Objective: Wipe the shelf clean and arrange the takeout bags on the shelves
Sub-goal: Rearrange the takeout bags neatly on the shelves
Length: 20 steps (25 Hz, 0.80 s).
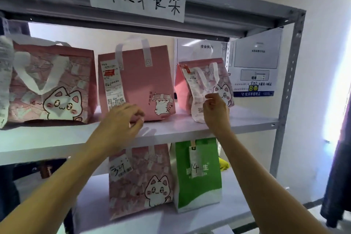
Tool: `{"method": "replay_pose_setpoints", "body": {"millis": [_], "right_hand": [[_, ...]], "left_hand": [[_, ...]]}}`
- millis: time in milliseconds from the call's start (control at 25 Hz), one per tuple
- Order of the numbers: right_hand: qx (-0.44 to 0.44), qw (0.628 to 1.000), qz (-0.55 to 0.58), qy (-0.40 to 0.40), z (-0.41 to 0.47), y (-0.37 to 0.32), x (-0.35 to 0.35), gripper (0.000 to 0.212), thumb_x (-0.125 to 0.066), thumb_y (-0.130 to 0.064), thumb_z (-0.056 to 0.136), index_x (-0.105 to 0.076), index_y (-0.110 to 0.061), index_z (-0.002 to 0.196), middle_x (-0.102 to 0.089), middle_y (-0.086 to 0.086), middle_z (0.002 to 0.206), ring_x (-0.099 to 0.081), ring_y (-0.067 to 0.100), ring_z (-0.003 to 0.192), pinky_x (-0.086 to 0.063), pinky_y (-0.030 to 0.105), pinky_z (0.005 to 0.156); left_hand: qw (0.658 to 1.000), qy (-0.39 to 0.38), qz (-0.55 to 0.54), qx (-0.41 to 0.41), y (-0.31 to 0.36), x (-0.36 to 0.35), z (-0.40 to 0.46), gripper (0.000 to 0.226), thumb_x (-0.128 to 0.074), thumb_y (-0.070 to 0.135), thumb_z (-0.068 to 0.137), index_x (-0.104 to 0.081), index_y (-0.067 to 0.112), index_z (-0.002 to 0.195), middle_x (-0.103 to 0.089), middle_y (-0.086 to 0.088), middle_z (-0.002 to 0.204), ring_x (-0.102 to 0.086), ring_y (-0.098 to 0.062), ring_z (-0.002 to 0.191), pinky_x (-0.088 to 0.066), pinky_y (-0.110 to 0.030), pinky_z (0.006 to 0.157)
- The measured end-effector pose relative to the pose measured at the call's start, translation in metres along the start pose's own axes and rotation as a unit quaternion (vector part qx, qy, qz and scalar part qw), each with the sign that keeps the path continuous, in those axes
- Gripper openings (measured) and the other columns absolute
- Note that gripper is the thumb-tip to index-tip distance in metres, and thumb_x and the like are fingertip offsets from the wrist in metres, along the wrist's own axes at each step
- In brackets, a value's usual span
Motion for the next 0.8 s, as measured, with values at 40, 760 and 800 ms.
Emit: {"method": "replay_pose_setpoints", "body": {"millis": [40, 760, 800], "right_hand": [[-0.006, 1.000, 0.001, 0.001, 0.010, 0.012, 0.010, 0.024, -0.051, -0.008, 0.096, -0.062, -0.014, 0.116, -0.064, -0.008, 0.088, -0.060, 0.001, 0.072, -0.038, 0.007, 0.055], [-0.191, 0.969, 0.058, -0.144, 0.176, 0.175, 0.020, 0.046, -0.056, -0.005, 0.090, -0.050, 0.000, 0.135, -0.060, 0.016, 0.127, -0.059, 0.033, 0.117, -0.051, 0.039, 0.095], [-0.195, 0.966, 0.068, -0.156, 0.176, 0.176, 0.018, 0.048, -0.057, -0.005, 0.090, -0.049, 0.000, 0.138, -0.060, 0.016, 0.129, -0.059, 0.033, 0.118, -0.051, 0.039, 0.096]], "left_hand": [[1.000, -0.003, -0.012, 0.002, 0.012, -0.011, 0.003, 0.013, -0.054, 0.031, 0.098, -0.062, 0.027, 0.108, -0.057, 0.013, 0.108, -0.053, -0.017, 0.110, -0.046, -0.044, 0.097], [0.964, -0.090, -0.128, 0.216, 0.100, -0.177, 0.131, 0.060, -0.050, 0.006, 0.095, -0.028, 0.017, 0.149, -0.045, -0.006, 0.152, -0.048, -0.026, 0.135, -0.041, -0.044, 0.112], [0.962, -0.089, -0.125, 0.226, 0.099, -0.178, 0.132, 0.059, -0.049, 0.007, 0.095, -0.028, 0.016, 0.149, -0.046, -0.005, 0.151, -0.048, -0.026, 0.135, -0.042, -0.043, 0.112]]}}
Point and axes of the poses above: each hand's wrist, its own z-axis towards the middle knuckle, its own x-axis out of the back of the hand, y = z × x, the point moved 6 cm from there along z, towards the middle knuckle
